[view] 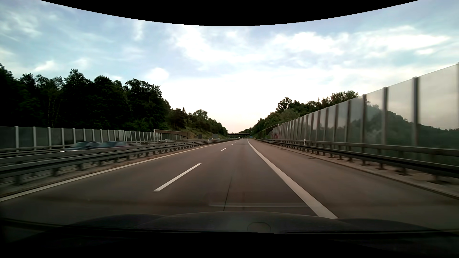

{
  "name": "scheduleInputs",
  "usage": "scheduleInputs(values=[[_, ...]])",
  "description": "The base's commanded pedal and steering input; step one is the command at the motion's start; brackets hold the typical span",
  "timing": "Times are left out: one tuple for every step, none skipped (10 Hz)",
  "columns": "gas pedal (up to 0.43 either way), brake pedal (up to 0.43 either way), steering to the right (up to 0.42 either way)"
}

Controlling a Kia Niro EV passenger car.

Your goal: Follow the waypoints while adhering to traffic rules and regulations

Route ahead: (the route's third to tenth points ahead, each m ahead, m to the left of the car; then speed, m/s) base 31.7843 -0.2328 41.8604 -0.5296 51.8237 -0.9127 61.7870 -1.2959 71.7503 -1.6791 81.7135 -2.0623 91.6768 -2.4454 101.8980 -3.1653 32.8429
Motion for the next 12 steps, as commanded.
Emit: scheduleInputs(values=[[0.268,0.006,0.003],[0.268,0.006,0.003],[0.268,0.006,0.002],[0.28,0.006,0.002],[0.28,0.006,0.002],[0.287,0.006,0.002],[0.287,0.006,0.002],[0.299,0.006,0.002],[0.299,0.006,0.002],[0.299,0.006,0.002],[0.299,0.006,0.002],[0.299,0.006,0.002]])
